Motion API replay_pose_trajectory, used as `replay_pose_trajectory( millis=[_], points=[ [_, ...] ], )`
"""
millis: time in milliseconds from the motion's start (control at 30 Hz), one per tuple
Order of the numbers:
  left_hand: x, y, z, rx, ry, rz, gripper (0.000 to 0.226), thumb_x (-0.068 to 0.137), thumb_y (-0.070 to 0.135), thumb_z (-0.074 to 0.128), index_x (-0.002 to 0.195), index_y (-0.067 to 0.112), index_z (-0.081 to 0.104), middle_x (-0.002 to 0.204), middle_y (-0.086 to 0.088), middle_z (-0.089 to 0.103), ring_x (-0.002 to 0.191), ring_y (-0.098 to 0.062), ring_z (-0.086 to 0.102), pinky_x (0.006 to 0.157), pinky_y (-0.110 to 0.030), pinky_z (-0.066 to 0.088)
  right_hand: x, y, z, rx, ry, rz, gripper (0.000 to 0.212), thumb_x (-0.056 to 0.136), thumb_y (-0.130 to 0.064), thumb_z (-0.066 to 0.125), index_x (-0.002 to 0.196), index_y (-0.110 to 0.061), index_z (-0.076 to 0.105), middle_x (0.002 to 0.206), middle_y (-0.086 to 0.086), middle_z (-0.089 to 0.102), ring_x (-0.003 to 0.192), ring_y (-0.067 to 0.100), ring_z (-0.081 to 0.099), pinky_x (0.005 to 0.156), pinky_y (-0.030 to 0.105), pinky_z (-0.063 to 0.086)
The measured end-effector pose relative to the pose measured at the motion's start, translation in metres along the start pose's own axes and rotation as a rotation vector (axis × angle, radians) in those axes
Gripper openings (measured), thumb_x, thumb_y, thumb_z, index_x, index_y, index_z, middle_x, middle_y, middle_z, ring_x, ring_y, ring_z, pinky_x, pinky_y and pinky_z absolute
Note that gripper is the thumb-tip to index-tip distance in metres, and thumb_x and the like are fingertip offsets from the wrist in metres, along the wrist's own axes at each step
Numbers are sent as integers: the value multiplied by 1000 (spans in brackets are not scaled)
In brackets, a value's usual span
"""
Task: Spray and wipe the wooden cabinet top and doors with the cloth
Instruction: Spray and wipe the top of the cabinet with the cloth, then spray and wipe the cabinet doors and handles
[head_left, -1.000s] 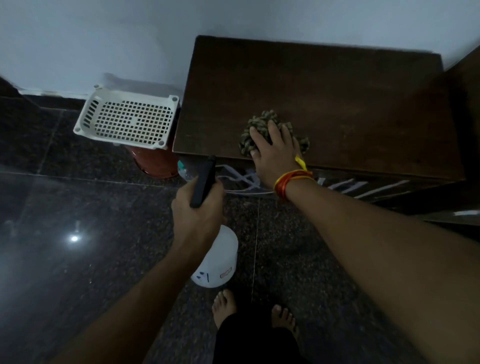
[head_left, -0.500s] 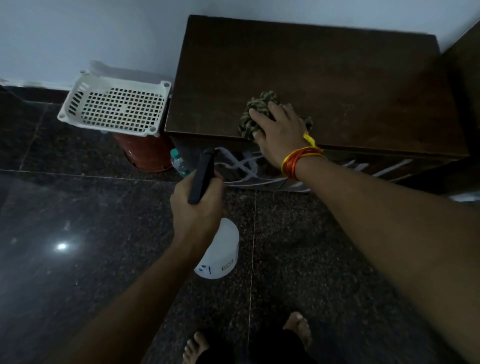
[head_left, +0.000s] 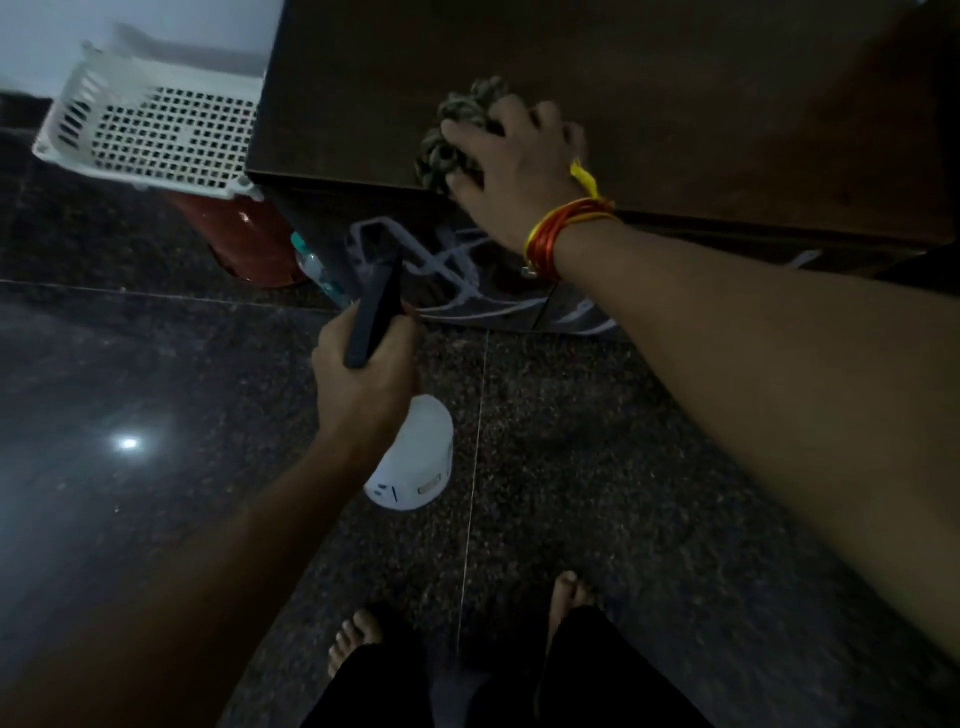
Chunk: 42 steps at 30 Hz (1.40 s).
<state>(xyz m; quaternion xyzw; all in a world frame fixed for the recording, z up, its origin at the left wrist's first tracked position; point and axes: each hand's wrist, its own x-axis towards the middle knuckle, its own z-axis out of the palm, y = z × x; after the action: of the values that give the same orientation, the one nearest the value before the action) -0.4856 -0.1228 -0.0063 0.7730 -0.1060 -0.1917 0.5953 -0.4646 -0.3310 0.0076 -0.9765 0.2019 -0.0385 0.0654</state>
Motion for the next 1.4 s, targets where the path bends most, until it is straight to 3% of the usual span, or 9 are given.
replay_pose_trajectory(
  millis=[200, 400, 633, 800, 967, 1033, 1133, 1233, 1400],
  points=[
    [3, -22, 15, 10, 56, 56, 32, 85, 17, 53, 84, -15, 54, 70, -38, 51, 50, -53, 44, 38, -45, 37, 5, 5, 7, -1, 129, -80, 41, 90, -47, 42, 127, -33, 52, 131, 9, 44, 118, 35, 39, 103, 44, 26],
    [23, -47, 17, -33, 30, 175, 30, 85, 16, 51, 82, -14, 53, 66, -37, 49, 50, -52, 43, 39, -46, 40, 8, 0, 19, 44, 213, -43, 41, 90, -46, 45, 128, -32, 52, 127, 8, 44, 115, 34, 38, 98, 42, 32],
    [44, -86, 23, -109, 47, 302, 26, 89, 7, 50, 76, -15, 52, 59, -38, 45, 48, -50, 42, 41, -29, 35, 8, -8, 24, 19, 294, 25, 39, 91, -42, 43, 128, -32, 52, 131, 8, 44, 120, 35, 38, 101, 42, 30],
    [50, -105, 24, -152, 58, 364, 26, 87, 10, 50, 77, -14, 51, 62, -37, 46, 52, -52, 43, 41, -35, 37, 1, -16, 15, -19, 293, 8, 38, 94, -29, 43, 131, -22, 51, 135, 14, 44, 125, 35, 38, 103, 38, 29],
    [51, -105, 16, -139, 55, 419, 27, 85, 13, 51, 75, -13, 51, 62, -36, 46, 52, -51, 44, 42, -47, 38, -5, -20, 19, 29, 357, 37, 35, 88, -26, 49, 121, -24, 59, 127, 15, 50, 117, 39, 46, 101, 40, 36],
    [48, -101, 10, -145, 60, 425, 28, 85, 12, 51, 76, -14, 52, 63, -36, 46, 52, -47, 44, 43, -45, 39, -7, -22, 21, 57, 388, 61, 36, 84, -27, 50, 119, -26, 60, 123, 15, 51, 113, 41, 49, 100, 43, 40],
    [42, -91, 3, -126, 81, 422, 26, 89, 6, 52, 71, -13, 50, 57, -22, 42, 51, -27, 38, 45, -31, 33, -14, -24, 22, 80, 414, 81, 37, 81, -24, 51, 117, -27, 61, 117, 16, 54, 108, 42, 50, 96, 44, 42],
    [38, -78, 1, -109, 99, 397, 25, 91, -1, 52, 66, 0, 49, 55, -10, 37, 50, -21, 36, 41, -20, 29, -24, -25, 21, 139, 450, 88, 38, 82, -20, 52, 118, -25, 60, 115, 16, 55, 105, 40, 50, 92, 42, 42],
    [37, -84, 0, -155, 104, 397, 23, 92, 0, 51, 72, -9, 51, 60, -17, 46, 51, -27, 42, 43, -30, 36, -42, -28, 35, 255, 652, 97, 41, 83, -18, 54, 123, -23, 60, 118, 13, 56, 106, 37, 49, 92, 43, 43]
  ],
)
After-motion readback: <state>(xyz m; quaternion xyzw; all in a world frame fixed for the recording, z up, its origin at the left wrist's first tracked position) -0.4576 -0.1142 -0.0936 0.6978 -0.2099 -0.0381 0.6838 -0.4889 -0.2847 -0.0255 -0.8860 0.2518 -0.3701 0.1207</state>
